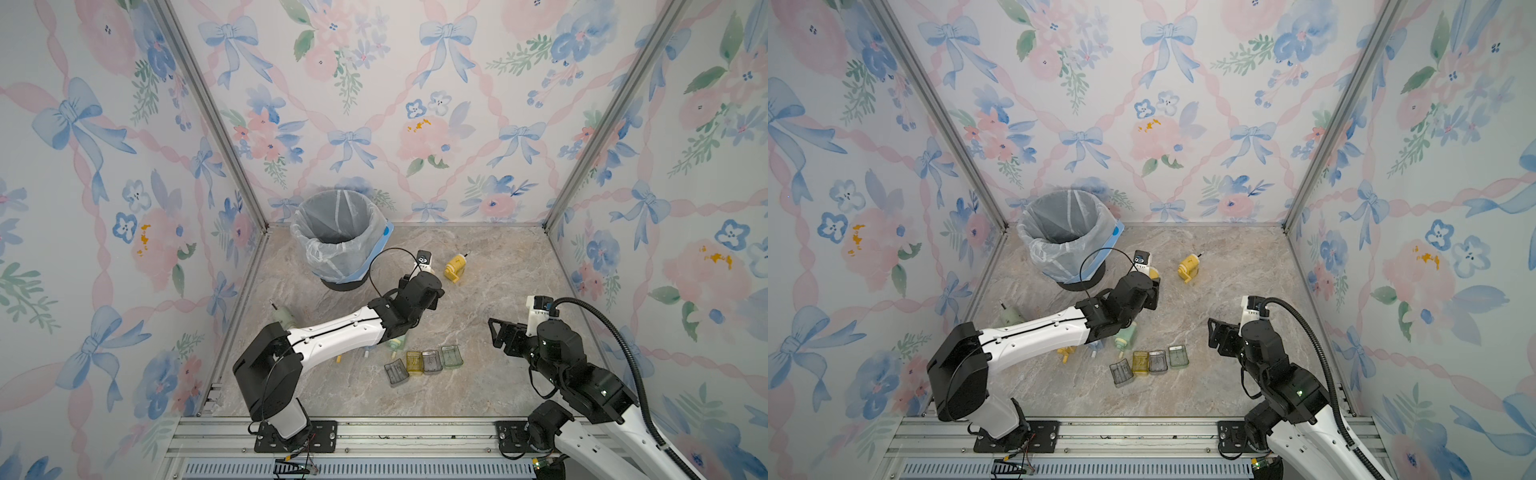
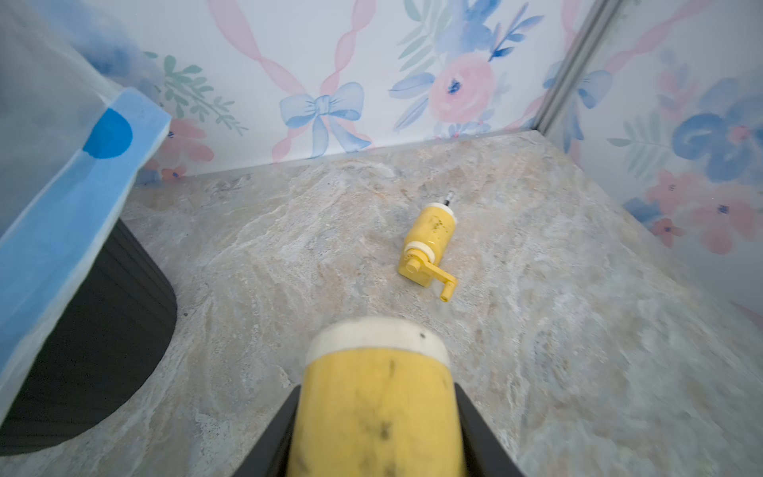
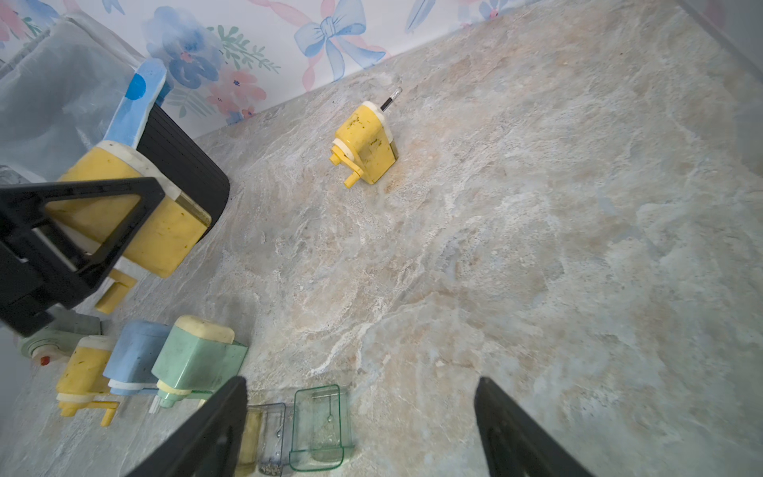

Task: Take out the pencil sharpener tray and clean the shavings
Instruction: Open the container of the pencil sharpener.

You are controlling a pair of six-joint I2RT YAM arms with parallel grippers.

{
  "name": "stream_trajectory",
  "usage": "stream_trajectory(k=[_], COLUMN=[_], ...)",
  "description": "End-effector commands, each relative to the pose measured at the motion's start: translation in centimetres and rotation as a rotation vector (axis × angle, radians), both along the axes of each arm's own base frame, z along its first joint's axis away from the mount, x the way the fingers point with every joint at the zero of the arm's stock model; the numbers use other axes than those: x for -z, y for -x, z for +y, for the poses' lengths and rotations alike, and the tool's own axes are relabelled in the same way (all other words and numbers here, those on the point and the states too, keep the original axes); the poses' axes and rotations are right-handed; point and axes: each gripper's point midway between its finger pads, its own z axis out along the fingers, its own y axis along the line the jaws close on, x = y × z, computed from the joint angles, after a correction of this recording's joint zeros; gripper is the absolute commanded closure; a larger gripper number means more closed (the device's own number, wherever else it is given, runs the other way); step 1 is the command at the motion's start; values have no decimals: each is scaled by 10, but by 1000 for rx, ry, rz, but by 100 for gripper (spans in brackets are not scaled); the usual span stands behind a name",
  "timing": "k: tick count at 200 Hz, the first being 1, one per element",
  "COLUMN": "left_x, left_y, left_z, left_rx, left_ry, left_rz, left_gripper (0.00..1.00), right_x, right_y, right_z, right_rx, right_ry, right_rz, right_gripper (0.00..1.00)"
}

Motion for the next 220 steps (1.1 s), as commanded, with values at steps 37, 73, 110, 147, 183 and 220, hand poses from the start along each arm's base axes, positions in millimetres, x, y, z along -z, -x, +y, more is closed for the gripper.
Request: stream_trajectory(k=[37,73,110,147,183,220], left_x=[-71,-94,-88,-92,-97,-95], left_y=[42,63,89,114,133,156], left_z=[19,41,47,53,62,61], left_rx=[353,496,633,745,848,988], left_ry=[198,323,267,238,251,298], left_rz=[-55,-25,12,-11,-39,-6], left_gripper=[100,100,100,100,100,100], right_x=[-26,-44,-68,-89,-110,-126], right_y=[-11,-12,-5,9,31,49], right_z=[36,59,85,108,127,136], right_rx=[-171,-302,-461,-627,-811,-934], right_ry=[-93,-141,-208,-269,-321,-358], right_rz=[-55,-91,-144,-174,-178,-182], right_gripper=[13,13,13,13,12,13])
